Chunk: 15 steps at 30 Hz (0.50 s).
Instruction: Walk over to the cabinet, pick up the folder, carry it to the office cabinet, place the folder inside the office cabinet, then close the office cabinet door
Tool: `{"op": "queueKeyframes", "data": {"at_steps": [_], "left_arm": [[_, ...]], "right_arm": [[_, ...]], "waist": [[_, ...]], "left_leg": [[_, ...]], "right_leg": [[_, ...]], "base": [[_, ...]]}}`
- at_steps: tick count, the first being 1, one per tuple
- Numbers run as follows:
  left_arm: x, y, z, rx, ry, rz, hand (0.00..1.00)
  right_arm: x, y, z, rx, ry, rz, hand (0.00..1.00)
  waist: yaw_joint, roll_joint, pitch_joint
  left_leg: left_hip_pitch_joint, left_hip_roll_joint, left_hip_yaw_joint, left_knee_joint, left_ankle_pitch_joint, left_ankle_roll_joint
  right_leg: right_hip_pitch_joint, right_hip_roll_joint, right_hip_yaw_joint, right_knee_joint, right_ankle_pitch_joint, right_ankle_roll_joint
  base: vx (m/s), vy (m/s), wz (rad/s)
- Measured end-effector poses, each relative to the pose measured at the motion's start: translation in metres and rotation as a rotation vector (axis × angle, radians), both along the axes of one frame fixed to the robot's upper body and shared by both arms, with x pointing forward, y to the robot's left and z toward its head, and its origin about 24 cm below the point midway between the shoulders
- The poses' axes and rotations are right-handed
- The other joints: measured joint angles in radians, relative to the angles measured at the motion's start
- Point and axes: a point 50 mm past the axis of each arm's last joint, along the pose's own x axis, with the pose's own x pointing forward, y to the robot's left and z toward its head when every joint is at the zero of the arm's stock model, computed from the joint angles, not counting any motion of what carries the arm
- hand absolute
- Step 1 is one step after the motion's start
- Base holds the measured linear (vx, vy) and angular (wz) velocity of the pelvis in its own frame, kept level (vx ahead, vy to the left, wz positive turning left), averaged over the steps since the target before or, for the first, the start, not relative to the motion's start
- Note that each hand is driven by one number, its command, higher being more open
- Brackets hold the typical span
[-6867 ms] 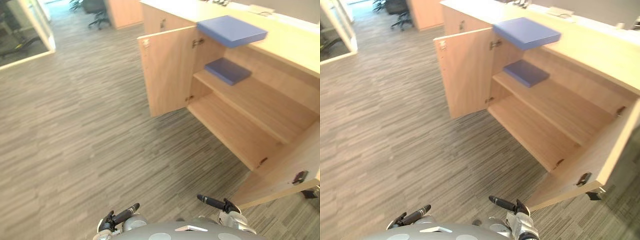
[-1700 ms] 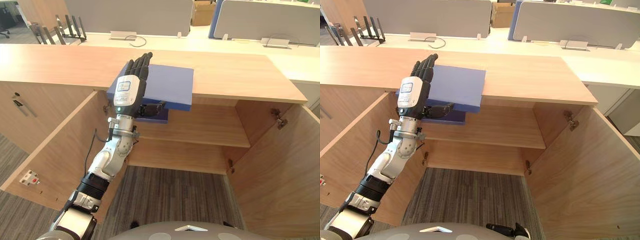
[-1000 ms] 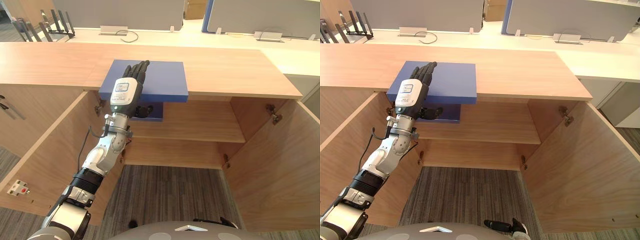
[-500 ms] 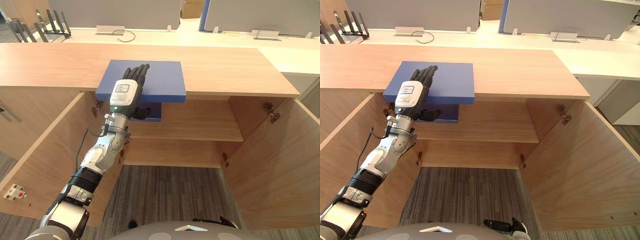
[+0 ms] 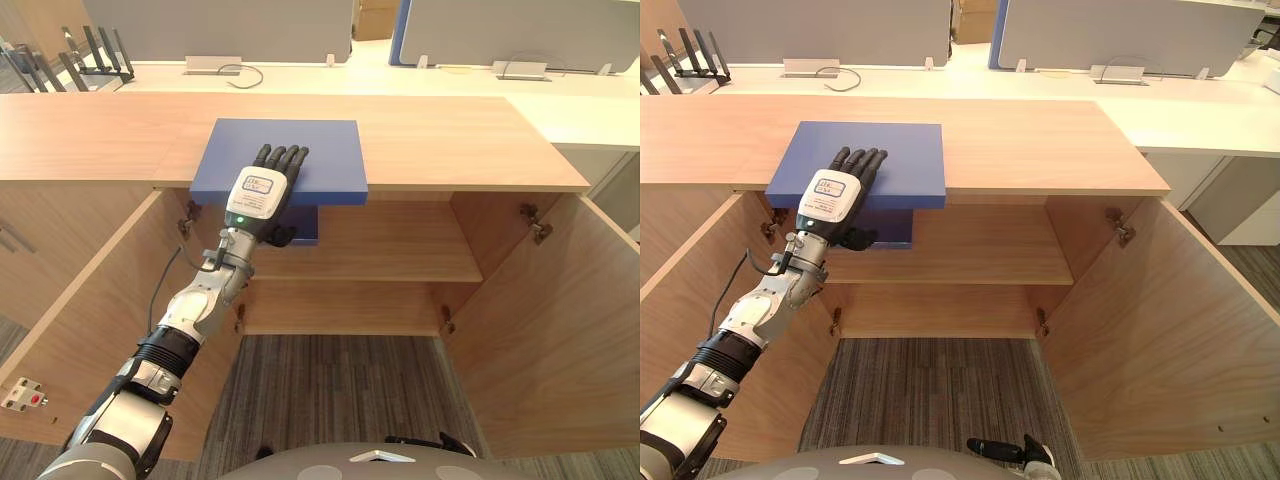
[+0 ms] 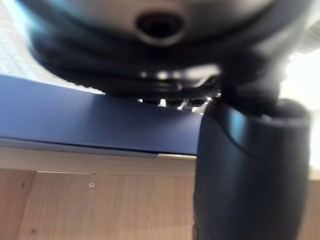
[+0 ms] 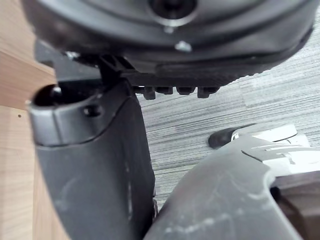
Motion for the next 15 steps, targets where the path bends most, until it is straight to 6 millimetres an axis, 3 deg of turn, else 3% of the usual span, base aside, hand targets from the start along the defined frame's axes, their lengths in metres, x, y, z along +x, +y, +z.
{"op": "queueKeyframes", "data": {"at_steps": [3,4,15], "left_arm": [[0.004,0.003,-0.001,0.044,0.003,0.012,1.0],[0.004,0.004,-0.001,0.047,0.0,0.014,0.0],[0.013,0.002,0.021,0.054,-0.167,0.025,0.0]], "right_arm": [[0.002,0.0,0.0,0.0,-0.004,0.001,1.0],[0.002,0.0,0.0,0.0,-0.004,0.001,1.0],[0.002,0.0,0.0,-0.002,-0.006,0.001,1.0]], "waist": [[-0.001,0.0,0.0],[-0.001,0.0,0.0],[-0.004,0.004,0.003]], "left_leg": [[0.0,0.0,0.0,0.002,0.0,0.0],[0.0,0.0,0.0,0.002,0.0,0.0],[0.009,0.0,0.001,0.0,-0.001,0.001]], "right_leg": [[0.0,0.0,0.0,0.0,0.0,0.0],[0.0,0.0,0.0,0.0,0.0,0.0],[0.009,0.0,0.0,-0.001,0.0,0.0]], "base": [[-0.02,-0.034,0.0],[-0.02,-0.034,0.0],[-0.01,-0.017,0.0]]}}
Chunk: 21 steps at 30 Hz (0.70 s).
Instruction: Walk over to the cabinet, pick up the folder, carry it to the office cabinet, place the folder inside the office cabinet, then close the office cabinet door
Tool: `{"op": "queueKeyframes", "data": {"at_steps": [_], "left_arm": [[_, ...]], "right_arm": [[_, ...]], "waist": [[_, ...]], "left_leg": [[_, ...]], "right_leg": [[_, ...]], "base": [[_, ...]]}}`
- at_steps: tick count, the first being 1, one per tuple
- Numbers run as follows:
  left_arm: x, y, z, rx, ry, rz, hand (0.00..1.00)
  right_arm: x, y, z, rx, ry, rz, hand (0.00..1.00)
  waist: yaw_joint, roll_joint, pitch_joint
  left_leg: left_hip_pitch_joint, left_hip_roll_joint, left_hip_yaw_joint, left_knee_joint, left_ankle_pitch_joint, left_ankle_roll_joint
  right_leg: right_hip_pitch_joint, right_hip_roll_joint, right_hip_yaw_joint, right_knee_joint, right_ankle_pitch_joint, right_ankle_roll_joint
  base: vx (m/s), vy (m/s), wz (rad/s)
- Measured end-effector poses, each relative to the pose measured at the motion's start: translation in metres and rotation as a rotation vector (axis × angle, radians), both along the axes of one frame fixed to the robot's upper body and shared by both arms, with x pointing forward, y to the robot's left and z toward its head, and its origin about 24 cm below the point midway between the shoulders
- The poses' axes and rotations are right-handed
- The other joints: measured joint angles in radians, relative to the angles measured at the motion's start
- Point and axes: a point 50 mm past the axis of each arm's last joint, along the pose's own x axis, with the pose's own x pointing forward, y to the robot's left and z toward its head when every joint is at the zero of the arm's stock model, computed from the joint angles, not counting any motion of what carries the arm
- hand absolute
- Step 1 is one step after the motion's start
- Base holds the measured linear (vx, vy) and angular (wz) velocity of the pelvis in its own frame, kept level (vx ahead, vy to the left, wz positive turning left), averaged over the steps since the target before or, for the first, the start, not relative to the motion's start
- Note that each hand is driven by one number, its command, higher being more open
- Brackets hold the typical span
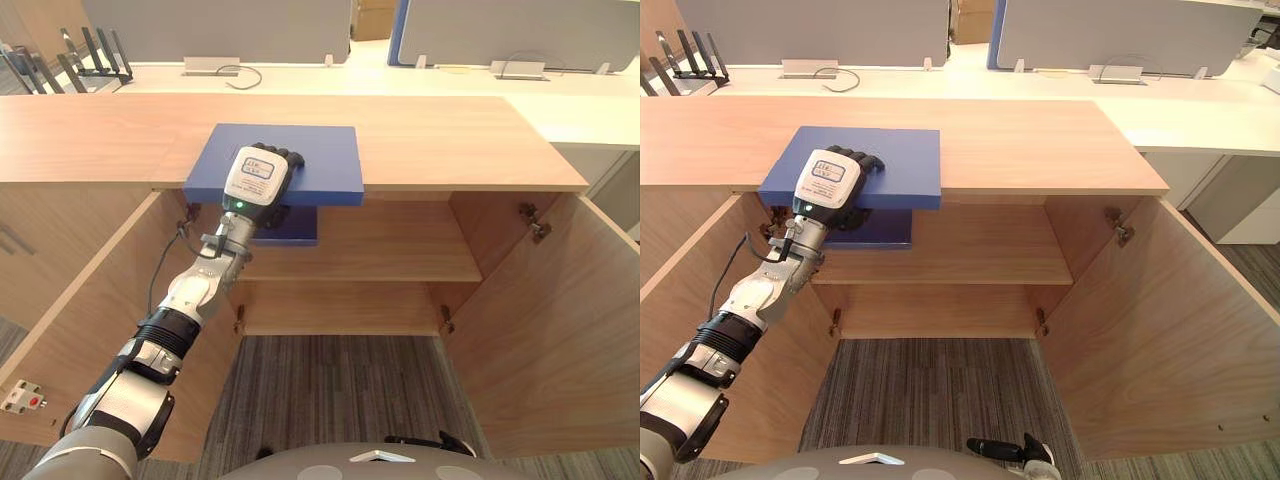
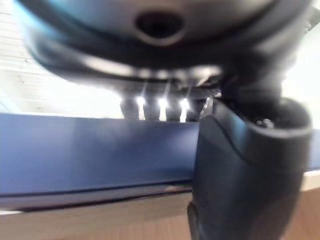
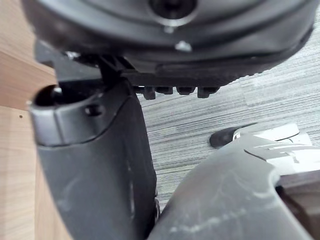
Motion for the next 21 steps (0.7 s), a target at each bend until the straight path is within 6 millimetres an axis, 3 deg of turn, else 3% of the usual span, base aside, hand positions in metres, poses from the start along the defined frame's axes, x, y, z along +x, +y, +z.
{"op": "queueKeyframes", "data": {"at_steps": [21], "left_arm": [[0.0026,0.0005,0.0093,0.018,-0.074,0.023,0.0]], "right_arm": [[0.0006,-0.0012,0.0003,-0.015,-0.001,-0.004,1.0]], "waist": [[0.0,0.005,0.005]], "left_leg": [[0.005,0.0,0.002,-0.001,-0.003,-0.001]], "right_leg": [[0.006,0.0,0.0,-0.004,0.0,-0.001]], "base": [[-0.01,-0.009,0.0]]}}
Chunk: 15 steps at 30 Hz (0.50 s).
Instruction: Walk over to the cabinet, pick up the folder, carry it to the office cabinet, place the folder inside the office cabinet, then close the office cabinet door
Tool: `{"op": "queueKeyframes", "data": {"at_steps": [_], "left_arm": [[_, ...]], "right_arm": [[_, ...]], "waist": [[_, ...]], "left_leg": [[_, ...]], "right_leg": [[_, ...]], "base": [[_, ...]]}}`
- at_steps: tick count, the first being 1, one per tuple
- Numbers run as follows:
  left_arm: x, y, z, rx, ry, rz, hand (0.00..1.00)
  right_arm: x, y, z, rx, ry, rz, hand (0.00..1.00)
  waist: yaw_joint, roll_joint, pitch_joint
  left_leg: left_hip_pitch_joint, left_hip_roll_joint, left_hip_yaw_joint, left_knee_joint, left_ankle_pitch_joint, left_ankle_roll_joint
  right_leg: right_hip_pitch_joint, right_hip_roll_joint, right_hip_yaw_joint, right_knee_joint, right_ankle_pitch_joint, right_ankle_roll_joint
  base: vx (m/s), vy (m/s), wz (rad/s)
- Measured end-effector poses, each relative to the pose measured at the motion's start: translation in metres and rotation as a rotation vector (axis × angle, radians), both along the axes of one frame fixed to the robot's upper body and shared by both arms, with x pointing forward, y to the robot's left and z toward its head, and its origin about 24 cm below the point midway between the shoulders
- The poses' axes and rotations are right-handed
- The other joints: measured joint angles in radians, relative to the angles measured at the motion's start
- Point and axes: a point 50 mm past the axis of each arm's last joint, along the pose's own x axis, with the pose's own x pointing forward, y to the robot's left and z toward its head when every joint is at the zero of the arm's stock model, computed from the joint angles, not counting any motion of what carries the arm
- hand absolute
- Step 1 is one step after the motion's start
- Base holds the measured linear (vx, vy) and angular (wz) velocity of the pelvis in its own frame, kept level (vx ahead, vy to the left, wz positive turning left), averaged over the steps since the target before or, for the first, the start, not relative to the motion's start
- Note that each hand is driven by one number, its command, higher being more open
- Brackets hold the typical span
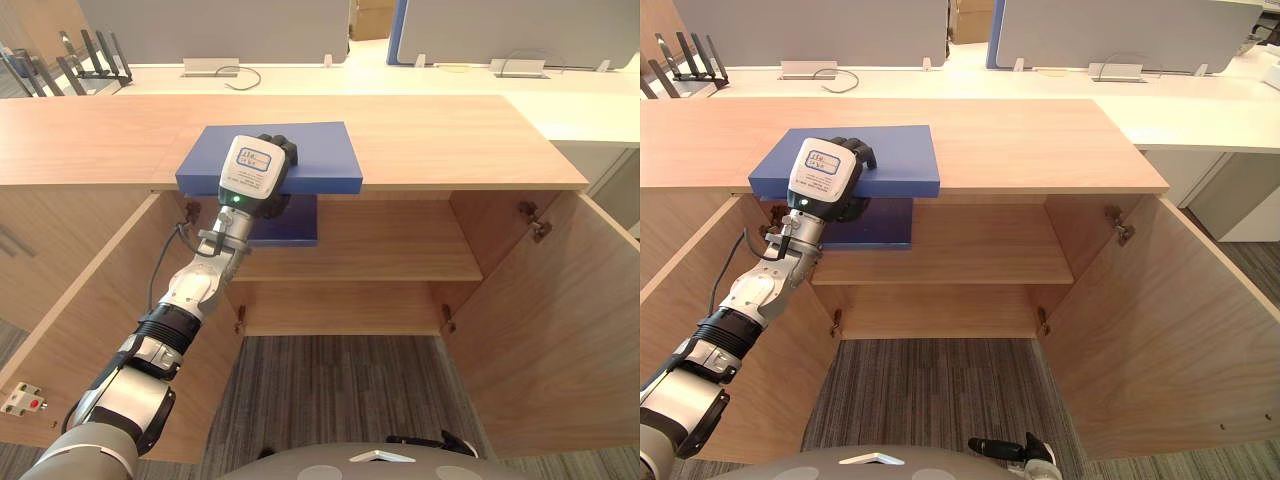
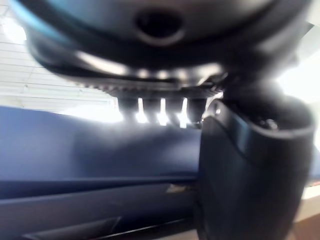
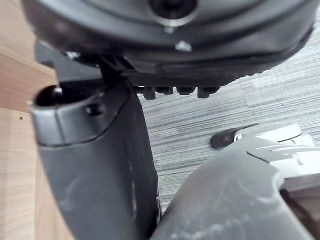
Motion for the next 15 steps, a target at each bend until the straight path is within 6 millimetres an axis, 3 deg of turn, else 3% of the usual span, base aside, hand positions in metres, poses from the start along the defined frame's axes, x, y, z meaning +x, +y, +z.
{"op": "queueKeyframes", "data": {"at_steps": [9,15], "left_arm": [[-0.017,-0.008,0.007,-0.058,-0.04,-0.052,0.0],[-0.024,-0.007,0.018,-0.184,-0.07,-0.071,0.0]], "right_arm": [[0.0,0.0,0.0,-0.003,0.001,0.002,1.0],[-0.001,0.0,0.0,-0.003,0.006,0.001,1.0]], "waist": [[0.004,-0.001,0.005],[0.006,-0.003,0.01]], "left_leg": [[-0.001,0.0,0.0,0.001,-0.007,0.0],[-0.001,0.001,0.003,0.004,-0.008,0.0]], "right_leg": [[0.001,0.0,-0.002,-0.004,-0.003,-0.006],[-0.004,0.0,0.003,0.006,-0.002,-0.004]], "base": [[0.0,0.0,0.0],[0.0,0.0,-0.01]]}}
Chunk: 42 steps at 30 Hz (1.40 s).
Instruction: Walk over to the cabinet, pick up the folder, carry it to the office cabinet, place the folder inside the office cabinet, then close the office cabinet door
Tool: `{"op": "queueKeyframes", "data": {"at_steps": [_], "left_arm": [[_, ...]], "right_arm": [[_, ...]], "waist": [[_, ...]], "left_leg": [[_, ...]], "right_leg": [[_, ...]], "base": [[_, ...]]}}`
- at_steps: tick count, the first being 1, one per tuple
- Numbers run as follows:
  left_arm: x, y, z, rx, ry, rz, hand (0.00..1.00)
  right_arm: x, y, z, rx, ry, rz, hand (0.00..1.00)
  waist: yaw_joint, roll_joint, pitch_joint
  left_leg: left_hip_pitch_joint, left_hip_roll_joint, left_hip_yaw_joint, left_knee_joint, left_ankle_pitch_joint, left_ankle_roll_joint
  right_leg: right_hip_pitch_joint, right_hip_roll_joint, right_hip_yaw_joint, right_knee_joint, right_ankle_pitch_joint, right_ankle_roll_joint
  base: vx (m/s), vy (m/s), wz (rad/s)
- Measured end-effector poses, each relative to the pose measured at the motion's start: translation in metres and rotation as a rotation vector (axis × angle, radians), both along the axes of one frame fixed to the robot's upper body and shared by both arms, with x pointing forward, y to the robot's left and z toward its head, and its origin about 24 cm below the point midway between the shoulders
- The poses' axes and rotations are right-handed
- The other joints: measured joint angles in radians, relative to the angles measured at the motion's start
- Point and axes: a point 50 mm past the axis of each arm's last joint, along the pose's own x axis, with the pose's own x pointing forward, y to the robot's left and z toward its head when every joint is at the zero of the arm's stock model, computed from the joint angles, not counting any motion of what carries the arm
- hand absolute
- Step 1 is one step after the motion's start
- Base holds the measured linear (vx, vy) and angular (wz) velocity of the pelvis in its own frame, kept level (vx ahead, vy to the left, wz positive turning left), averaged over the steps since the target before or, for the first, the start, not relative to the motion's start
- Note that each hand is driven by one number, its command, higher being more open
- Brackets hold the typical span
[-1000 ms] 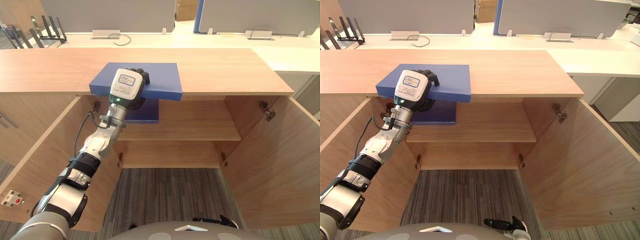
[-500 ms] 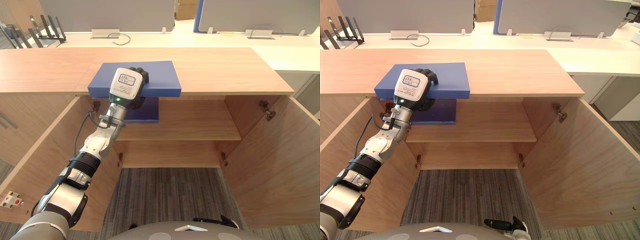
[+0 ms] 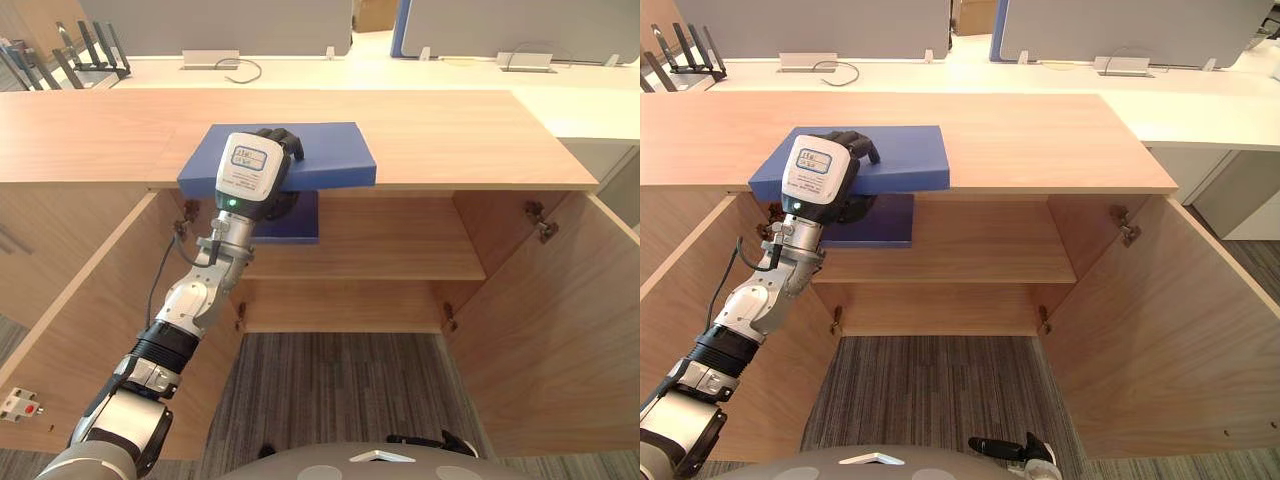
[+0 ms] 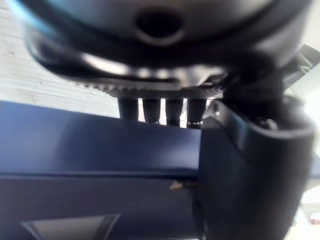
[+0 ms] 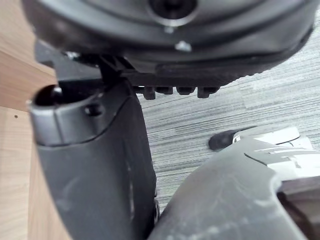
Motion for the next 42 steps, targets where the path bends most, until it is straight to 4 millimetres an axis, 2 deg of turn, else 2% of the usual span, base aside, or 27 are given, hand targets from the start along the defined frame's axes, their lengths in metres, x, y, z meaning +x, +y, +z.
{"op": "queueKeyframes", "data": {"at_steps": [4,7,12,14,17,23,32,42], "left_arm": [[-0.012,-0.005,0.028,-0.206,-0.106,-0.028,0.0],[-0.019,-0.004,0.046,-0.291,-0.198,-0.037,0.0],[-0.024,0.002,0.057,-0.358,-0.273,-0.007,0.0],[-0.024,0.003,0.058,-0.382,-0.284,0.006,0.0],[-0.024,0.002,0.058,-0.409,-0.279,0.005,0.0],[-0.023,0.0,0.056,-0.507,-0.253,-0.015,0.0],[-0.019,0.01,0.051,-0.86,-0.187,-0.03,0.0],[-0.014,0.021,0.042,-1.337,-0.08,-0.168,0.0]], "right_arm": [[-0.001,0.0,0.0,0.0,0.005,-0.003,1.0],[-0.001,0.0,0.0,0.002,0.003,-0.015,1.0],[-0.003,-0.002,0.0,0.001,0.003,-0.039,1.0],[-0.005,-0.003,0.0,-0.001,0.006,-0.044,1.0],[-0.007,-0.005,0.0,-0.006,0.009,-0.044,1.0],[-0.007,-0.004,0.0,-0.006,0.012,-0.045,1.0],[-0.009,-0.003,-0.001,-0.001,0.019,-0.047,1.0],[-0.013,-0.002,-0.001,0.002,0.028,-0.05,1.0]], "waist": [[0.004,0.001,-0.001],[0.006,0.003,-0.002],[0.018,0.009,-0.006],[0.023,0.017,-0.01],[0.024,0.033,-0.022],[0.025,0.032,-0.03],[0.025,0.026,-0.04],[0.025,0.025,-0.06]], "left_leg": [[0.0,0.004,0.003,0.0,0.001,0.001],[0.0,0.005,0.008,0.0,0.003,0.004],[-0.003,0.004,0.006,-0.004,0.007,0.007],[-0.008,0.005,0.004,-0.004,0.013,0.004],[-0.013,0.006,0.0,-0.004,0.02,0.005],[-0.019,0.006,0.003,-0.004,0.03,0.007],[-0.019,0.006,0.01,-0.004,0.036,0.008],[-0.018,0.007,0.013,-0.005,0.043,0.01]], "right_leg": [[-0.021,0.003,0.01,0.032,0.001,0.003],[-0.035,0.004,0.02,0.055,0.001,0.003],[-0.04,0.003,0.022,0.058,-0.004,0.015],[-0.052,0.004,0.022,0.072,-0.013,0.028],[-0.056,0.005,0.02,0.075,-0.012,0.03],[-0.067,0.005,0.024,0.082,-0.01,0.033],[-0.07,0.005,0.028,0.089,-0.008,0.036],[-0.072,0.005,0.034,0.09,-0.002,0.043]], "base": [[-0.02,-0.008,-0.06],[-0.07,-0.015,-0.07],[-0.1,-0.023,-0.01],[-0.08,-0.038,0.02],[-0.06,-0.027,0.04],[-0.01,-0.003,0.0],[0.0,0.0,0.0],[-0.02,-0.004,0.0]]}}
